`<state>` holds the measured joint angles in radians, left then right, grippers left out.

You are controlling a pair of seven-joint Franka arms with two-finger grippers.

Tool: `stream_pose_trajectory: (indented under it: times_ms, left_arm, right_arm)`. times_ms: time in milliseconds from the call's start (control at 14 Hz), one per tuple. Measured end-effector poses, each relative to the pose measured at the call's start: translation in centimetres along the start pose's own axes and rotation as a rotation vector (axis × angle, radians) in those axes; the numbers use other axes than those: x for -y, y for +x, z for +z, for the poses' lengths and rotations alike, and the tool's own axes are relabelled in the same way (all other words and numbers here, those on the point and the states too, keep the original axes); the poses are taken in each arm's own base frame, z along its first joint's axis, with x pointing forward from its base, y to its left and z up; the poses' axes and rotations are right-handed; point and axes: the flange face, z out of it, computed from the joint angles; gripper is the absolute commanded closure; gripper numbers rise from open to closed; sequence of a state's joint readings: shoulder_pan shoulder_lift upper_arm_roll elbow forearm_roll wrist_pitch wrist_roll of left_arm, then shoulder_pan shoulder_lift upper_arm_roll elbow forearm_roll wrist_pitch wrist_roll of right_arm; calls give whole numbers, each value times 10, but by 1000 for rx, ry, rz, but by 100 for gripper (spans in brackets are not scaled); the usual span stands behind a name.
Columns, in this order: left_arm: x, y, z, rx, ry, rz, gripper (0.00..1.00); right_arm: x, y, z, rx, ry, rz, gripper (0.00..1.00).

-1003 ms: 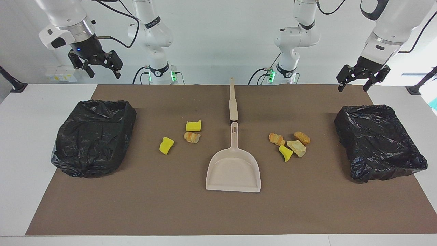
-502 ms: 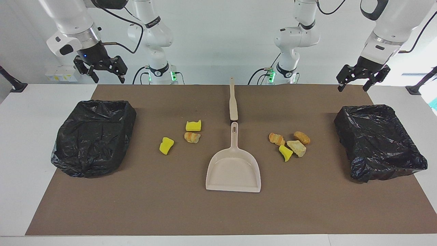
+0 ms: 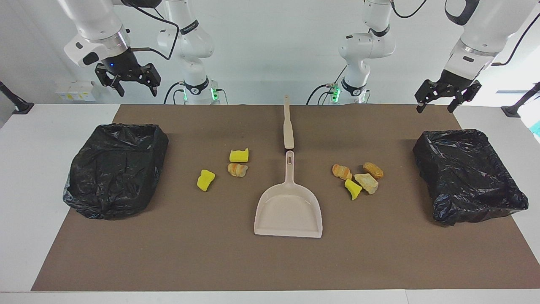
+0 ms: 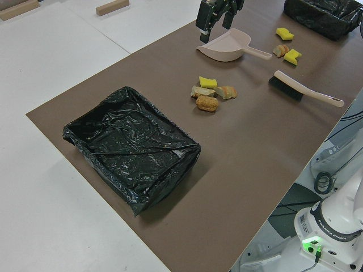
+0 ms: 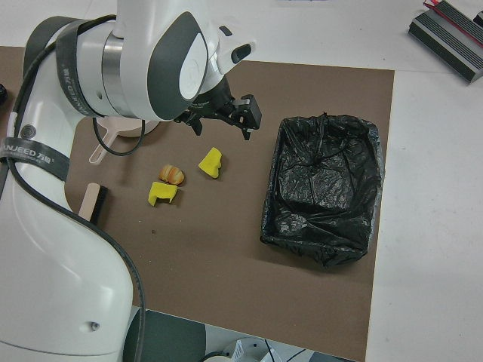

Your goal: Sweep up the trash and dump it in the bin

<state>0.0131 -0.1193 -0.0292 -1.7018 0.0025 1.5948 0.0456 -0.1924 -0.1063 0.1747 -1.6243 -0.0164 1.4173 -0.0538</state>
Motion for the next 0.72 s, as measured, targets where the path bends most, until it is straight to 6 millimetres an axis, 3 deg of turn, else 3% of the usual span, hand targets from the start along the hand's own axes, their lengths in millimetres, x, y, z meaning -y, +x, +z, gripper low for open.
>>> stream_pose_trajectory:
  times_ms: [143,358,717]
  left_arm:
    - [-16,-6,6,37,-1,31,0]
    - [-58,-24,30,97,3,105,0]
    - [-170,-64,71,124,39,50,0]
  right_arm:
    - [26,6,4,9,-1,-53,0]
    - [78,23,24,32,-4,-92,0]
    - [158,67,79,23,33,-60,0]
